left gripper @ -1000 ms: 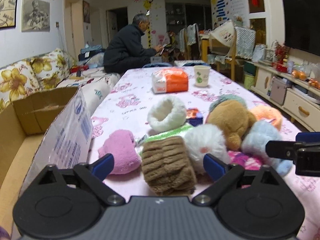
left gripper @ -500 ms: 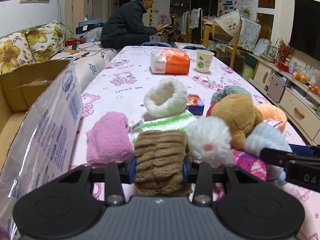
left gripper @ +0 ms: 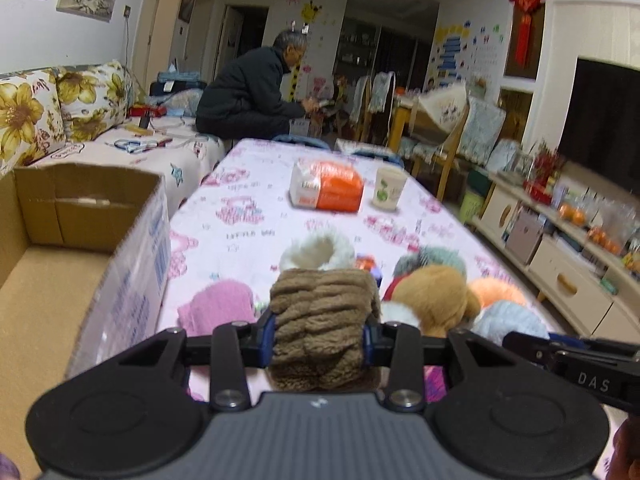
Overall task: Organize soft objects
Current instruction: 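Carry the brown sock into the cardboard box with left tool while right tool drops the blue slipper there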
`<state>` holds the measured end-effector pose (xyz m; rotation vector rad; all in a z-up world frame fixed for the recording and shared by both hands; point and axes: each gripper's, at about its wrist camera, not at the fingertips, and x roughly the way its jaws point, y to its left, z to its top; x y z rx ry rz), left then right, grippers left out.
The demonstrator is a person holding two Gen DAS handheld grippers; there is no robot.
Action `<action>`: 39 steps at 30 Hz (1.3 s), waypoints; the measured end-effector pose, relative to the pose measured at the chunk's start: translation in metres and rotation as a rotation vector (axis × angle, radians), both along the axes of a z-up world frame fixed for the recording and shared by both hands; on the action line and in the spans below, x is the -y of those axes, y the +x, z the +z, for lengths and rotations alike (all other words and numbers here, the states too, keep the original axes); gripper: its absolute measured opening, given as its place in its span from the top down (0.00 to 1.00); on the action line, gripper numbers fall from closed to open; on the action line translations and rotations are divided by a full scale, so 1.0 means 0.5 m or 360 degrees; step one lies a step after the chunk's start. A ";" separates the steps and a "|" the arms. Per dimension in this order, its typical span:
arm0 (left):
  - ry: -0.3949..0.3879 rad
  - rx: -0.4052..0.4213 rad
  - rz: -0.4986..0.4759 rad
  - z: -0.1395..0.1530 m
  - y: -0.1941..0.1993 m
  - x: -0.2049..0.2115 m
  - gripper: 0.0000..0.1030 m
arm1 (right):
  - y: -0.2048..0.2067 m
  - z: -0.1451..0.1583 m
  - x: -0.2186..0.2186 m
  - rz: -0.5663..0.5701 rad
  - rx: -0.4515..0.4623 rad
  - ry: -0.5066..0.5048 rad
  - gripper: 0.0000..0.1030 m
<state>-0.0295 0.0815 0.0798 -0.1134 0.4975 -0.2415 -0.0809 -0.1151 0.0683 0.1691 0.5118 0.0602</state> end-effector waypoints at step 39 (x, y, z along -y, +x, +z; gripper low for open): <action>-0.0208 0.0199 0.0920 0.047 -0.057 -0.294 0.63 | 0.115 0.098 -0.289 0.0668 -0.0227 0.1033 0.61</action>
